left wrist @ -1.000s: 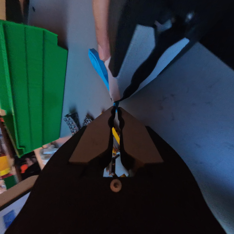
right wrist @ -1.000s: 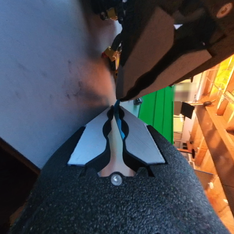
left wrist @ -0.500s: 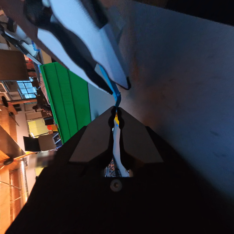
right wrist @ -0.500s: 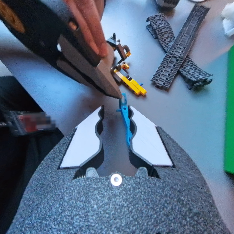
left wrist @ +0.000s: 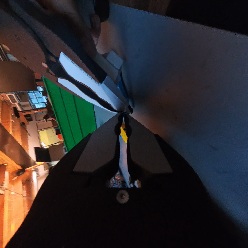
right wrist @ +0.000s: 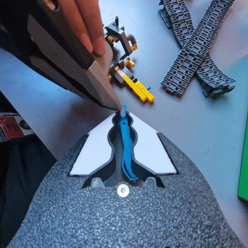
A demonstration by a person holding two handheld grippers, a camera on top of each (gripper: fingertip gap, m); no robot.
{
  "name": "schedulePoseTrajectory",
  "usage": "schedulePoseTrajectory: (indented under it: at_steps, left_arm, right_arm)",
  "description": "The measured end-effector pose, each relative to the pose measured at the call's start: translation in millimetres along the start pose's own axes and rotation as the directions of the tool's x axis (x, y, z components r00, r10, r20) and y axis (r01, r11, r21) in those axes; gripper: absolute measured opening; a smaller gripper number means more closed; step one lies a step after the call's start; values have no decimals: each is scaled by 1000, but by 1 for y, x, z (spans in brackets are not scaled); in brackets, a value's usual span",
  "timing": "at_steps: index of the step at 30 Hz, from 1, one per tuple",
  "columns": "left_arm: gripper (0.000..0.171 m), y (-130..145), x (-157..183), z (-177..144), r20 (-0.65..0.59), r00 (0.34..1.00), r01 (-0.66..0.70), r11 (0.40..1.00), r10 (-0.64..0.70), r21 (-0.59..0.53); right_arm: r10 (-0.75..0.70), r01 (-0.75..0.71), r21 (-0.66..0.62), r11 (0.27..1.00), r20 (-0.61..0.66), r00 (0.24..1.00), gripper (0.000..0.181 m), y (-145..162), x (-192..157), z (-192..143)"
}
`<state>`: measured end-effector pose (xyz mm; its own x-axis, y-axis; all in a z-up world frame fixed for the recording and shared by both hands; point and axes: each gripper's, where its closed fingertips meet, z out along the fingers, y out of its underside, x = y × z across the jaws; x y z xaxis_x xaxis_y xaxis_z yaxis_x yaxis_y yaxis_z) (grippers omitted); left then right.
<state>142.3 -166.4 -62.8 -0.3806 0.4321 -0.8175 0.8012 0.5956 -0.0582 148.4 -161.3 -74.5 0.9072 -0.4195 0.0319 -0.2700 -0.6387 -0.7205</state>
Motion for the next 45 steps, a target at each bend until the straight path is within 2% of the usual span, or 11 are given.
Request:
schedulePoseTrajectory:
  at_steps: [1,3,5,8,10,14,20,28,33,42,45]
  left_arm:
    - [0,0,0,0,-23,998,57,998,-57,9]
    - [1,3,-4,-2,-80,971,226,974,-224,13]
    - [21,19,-16,-1,-107,893,435,899,-437,-48]
    - [34,47,-6,4,-233,604,706,647,-762,-288]
    - [34,52,9,4,-317,426,744,528,-847,-410]
    - [39,52,11,7,-356,326,778,462,-876,-425]
    - [15,47,8,12,-381,330,770,480,-863,-419]
    - [15,47,8,12,-365,304,810,440,-880,-388]
    - [15,46,8,12,-358,323,807,453,-876,-379]
    - [16,46,6,14,-360,322,825,446,-876,-348]
    - [26,47,7,12,-350,364,810,479,-863,-339]
  right_arm:
    - [14,-14,0,1000,-1,1000,11,0,1,0]
    - [48,-48,2,999,0,999,11,0,4,1]
    - [97,-97,1,995,-3,995,11,-1,8,2]
    - [165,-165,-7,986,-8,986,11,-3,14,5]
    - [183,-183,-37,982,-10,983,11,-3,14,5]
    - [141,-143,-101,985,-25,990,11,-3,13,8]
    - [108,-109,-151,983,-16,994,12,-5,13,13]
    - [94,-98,-141,985,-39,995,17,-4,15,12]
    - [37,-45,-167,985,-46,998,34,-1,15,7]
    - [2,-1,-82,997,6,1000,32,-3,6,-14]
    - [18,-18,-75,997,7,1000,33,2,6,-21]
